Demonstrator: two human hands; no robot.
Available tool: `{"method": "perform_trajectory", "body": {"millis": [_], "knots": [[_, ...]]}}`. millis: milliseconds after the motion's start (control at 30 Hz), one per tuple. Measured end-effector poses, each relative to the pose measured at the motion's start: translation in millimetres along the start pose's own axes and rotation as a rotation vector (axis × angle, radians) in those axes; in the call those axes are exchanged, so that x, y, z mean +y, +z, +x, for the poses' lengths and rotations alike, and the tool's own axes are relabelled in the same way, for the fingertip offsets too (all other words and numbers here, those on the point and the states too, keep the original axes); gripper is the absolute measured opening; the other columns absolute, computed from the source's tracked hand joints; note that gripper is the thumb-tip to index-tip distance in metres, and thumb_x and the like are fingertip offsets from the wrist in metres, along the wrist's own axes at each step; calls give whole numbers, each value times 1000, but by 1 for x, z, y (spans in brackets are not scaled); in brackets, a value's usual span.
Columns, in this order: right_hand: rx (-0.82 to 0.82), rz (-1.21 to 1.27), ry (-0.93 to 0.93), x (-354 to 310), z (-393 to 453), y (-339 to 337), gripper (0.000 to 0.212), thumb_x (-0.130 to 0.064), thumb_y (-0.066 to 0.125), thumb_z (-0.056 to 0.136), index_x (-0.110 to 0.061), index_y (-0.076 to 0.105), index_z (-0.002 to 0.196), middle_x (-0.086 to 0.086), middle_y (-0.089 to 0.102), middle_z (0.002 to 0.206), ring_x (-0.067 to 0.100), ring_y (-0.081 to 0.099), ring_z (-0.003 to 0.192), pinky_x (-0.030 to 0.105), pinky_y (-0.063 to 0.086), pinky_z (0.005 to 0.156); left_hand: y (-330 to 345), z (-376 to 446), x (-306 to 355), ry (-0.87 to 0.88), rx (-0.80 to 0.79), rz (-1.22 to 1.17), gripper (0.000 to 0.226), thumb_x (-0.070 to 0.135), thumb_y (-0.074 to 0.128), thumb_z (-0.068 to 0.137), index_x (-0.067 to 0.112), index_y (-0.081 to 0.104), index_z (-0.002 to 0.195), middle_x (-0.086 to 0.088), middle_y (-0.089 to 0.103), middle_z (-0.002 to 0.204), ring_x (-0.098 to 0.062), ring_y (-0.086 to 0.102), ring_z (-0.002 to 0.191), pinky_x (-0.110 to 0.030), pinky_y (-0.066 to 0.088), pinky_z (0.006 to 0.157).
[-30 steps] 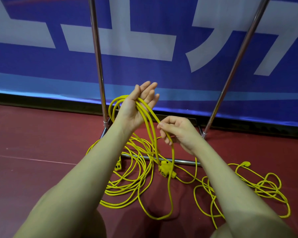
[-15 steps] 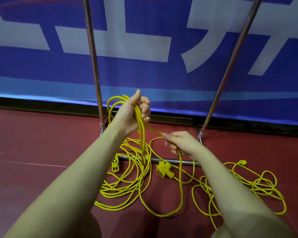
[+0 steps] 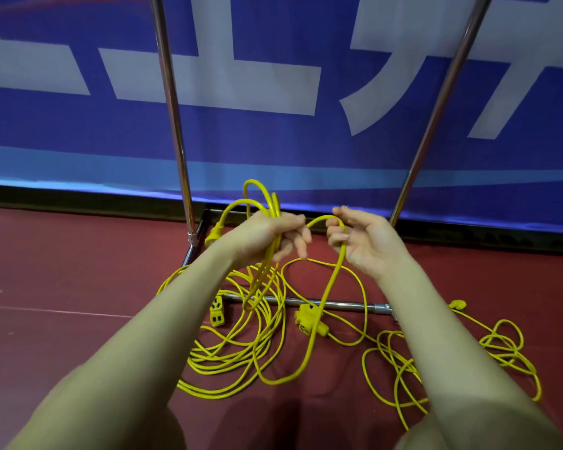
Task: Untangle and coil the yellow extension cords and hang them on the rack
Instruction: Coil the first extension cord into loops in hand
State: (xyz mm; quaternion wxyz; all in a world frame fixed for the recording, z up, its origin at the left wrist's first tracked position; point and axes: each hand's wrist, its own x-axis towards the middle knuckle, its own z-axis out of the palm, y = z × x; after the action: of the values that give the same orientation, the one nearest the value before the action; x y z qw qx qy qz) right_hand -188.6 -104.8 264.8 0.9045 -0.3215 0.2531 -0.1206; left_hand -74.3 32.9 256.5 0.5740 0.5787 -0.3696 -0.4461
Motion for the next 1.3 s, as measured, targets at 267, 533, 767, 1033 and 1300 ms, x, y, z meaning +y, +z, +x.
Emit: {"method": "perform_trajectory", "body": {"millis": [267,533,767,1033,1300], "knots": [[-28,85,-27,-10,-5,8,39,-38,50,91,0,53,90,11,45,77,17,39,55,20,33,46,13,1,-10,-133,-273,181,28,4,37,99,-5,58,115,-3,70,94,-9,68,89,-23,52,88],[-3,3,-133,-8,-5,4,40,-40,44,96,-1,53,95,9,48,71,17,43,57,23,40,52,21,3,-13,-4,-302,127,13,6,47,94,10,59,97,3,70,80,-12,67,79,-23,52,75],[77,-308,-206,-3,-1,-4,28,-27,37,101,-8,55,91,10,57,80,18,56,69,23,50,58,17,8,2,137,108,-394,19,2,39,96,11,55,93,1,72,76,-11,71,75,-22,56,70],[-221,-826,40,14,-2,-8,44,-38,31,100,-9,63,95,6,72,84,19,67,84,31,48,84,-5,11,15,386,438,-866,17,4,37,100,9,51,92,-9,67,97,-17,70,84,-30,57,76],[-175,-743,-347,15,-9,0,14,-3,50,93,-5,62,88,1,68,64,14,66,57,26,57,63,-21,4,12,156,368,-612,22,11,39,98,4,58,107,-11,70,99,-20,70,89,-27,55,80]]}}
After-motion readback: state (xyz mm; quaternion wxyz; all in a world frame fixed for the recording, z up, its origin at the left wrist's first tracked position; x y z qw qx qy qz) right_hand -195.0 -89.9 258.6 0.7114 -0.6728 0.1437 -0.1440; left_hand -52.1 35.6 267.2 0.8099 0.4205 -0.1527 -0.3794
